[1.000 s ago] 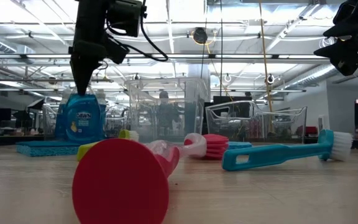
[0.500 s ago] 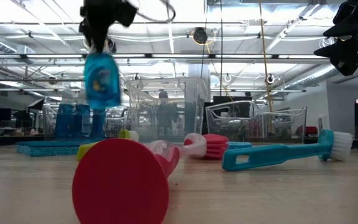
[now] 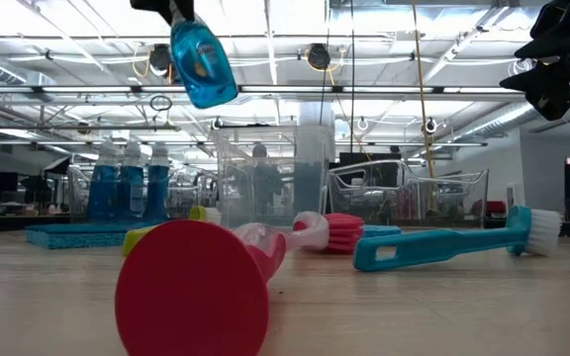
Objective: Pick & Place Kitchen Sink Supplies
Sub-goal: Put the dish soap into the left transparent bin
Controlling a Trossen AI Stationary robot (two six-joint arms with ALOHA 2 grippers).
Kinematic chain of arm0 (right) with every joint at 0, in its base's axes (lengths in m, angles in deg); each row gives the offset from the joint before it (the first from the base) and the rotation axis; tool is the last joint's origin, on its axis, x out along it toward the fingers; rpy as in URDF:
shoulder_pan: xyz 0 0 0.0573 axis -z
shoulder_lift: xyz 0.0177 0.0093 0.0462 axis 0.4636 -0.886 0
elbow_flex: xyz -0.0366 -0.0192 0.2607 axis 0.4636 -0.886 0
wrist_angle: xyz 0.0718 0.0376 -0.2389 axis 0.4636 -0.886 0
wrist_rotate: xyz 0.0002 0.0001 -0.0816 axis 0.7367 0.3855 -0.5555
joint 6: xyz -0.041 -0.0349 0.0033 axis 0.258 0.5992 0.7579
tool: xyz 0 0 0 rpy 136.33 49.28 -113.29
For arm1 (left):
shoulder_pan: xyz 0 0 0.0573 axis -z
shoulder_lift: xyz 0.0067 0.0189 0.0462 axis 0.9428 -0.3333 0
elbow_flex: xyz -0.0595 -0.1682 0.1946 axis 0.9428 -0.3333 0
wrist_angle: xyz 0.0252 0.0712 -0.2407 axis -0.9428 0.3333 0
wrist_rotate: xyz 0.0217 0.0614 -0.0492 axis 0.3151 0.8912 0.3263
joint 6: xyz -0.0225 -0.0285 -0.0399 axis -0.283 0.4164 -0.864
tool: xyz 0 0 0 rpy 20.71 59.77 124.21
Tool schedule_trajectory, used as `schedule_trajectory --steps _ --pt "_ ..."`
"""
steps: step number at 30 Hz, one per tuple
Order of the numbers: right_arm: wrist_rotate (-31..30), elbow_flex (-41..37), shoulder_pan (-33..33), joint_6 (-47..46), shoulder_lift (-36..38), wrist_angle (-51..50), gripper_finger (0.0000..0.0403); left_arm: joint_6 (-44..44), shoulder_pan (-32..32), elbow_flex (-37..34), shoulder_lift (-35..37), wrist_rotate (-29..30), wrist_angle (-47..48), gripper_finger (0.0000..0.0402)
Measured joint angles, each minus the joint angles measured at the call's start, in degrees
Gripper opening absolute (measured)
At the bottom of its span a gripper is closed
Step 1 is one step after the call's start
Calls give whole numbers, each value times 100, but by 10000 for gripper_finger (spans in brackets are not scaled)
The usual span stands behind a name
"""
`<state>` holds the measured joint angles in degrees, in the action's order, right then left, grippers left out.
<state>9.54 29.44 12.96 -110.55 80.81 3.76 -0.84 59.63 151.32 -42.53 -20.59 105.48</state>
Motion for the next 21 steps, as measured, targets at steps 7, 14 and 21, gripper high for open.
schedule_trajectory --steps 7,14,21 --pt "0 0 -1 -4 0 2 183 -511 -28 232 0 575 -5 145" --pt "2 0 0 -7 -1 4 183 -1486 -250 239 0 1311 -9 145" --pt "2 0 0 -7 0 4 183 -2313 -562 240 0 1672 -7 145"
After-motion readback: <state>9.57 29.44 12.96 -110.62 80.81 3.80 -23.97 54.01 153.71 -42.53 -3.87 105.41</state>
